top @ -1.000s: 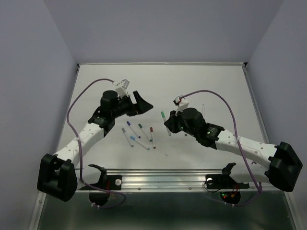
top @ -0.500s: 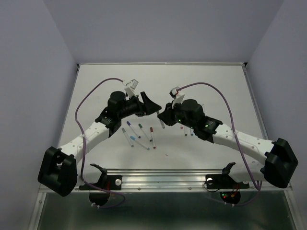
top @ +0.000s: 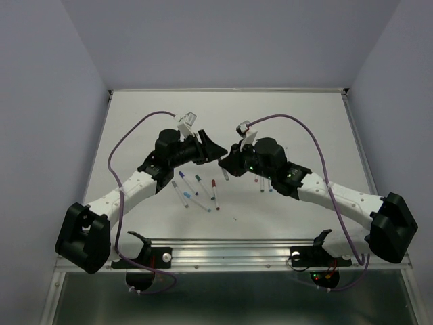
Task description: Open the pen caps
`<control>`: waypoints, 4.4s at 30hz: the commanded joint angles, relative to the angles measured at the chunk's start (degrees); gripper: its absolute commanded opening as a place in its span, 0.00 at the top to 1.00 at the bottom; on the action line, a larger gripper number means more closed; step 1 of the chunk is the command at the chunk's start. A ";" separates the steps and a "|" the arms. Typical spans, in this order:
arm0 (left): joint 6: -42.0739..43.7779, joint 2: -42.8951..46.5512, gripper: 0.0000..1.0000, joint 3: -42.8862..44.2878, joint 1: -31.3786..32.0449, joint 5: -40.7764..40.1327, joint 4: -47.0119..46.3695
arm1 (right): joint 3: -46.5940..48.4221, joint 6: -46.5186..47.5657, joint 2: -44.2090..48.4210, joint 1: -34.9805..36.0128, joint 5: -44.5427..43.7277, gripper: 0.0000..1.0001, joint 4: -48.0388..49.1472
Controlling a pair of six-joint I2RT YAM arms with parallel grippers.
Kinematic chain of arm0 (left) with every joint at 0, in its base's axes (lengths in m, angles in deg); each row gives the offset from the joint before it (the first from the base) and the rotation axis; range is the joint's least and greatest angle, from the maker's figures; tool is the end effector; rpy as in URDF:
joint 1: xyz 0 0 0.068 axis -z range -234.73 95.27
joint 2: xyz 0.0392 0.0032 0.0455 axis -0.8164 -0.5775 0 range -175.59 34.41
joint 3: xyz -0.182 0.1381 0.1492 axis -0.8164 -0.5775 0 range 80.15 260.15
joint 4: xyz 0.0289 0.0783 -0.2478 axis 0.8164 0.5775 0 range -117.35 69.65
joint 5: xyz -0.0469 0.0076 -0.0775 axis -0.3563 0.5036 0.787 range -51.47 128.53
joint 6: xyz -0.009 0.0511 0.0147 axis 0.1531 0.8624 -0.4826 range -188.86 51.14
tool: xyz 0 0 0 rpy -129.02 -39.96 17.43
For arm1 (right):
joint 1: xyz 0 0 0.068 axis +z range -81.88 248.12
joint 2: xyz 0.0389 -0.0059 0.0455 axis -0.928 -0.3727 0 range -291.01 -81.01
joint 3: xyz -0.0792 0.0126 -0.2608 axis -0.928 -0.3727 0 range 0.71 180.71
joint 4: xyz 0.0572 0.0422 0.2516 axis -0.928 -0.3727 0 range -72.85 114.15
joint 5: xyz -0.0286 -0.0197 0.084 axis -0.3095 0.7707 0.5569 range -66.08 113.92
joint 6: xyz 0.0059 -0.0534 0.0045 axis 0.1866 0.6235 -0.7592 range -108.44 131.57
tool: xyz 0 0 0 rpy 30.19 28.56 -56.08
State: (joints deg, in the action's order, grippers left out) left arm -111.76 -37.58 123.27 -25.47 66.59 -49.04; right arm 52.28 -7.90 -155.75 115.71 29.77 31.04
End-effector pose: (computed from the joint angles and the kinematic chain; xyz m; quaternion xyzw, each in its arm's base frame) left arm 0.2417 -0.1547 0.2857 0.0728 0.7415 -0.5248 0.4117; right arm 0.2025 0.2272 0.2963 -0.2238 0.7677 0.3649 0.4769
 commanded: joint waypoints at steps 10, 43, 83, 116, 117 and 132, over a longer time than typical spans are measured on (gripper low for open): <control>-0.08 2.11 0.43 2.24 0.36 -2.21 -3.01 | 0.28 -0.84 -0.40 -0.92 1.27 0.99 2.33; 2.02 1.76 0.63 3.38 0.63 -5.11 0.77 | 4.67 -3.12 -3.39 -2.50 1.19 0.99 -1.62; 1.93 1.33 1.00 9.61 -0.77 -19.77 7.27 | 0.22 -1.45 -3.41 -3.03 10.05 0.99 -2.94; 5.45 -10.10 0.97 9.01 -20.11 -40.97 30.74 | -6.49 -8.49 -3.56 -24.38 -17.35 0.99 -20.52; 5.45 -10.89 0.97 9.09 -20.20 -41.23 30.83 | -6.31 -7.53 -4.09 -25.00 -17.53 0.98 -20.78; 5.45 -18.28 0.86 9.71 -20.20 -40.36 30.57 | -2.71 0.83 -9.98 -29.40 -18.06 0.88 -21.31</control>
State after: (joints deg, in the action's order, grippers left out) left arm -107.01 -55.50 132.53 -45.47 26.92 -17.87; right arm 47.14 -9.36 -164.49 86.45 12.07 9.56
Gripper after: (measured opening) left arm 0.266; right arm 0.187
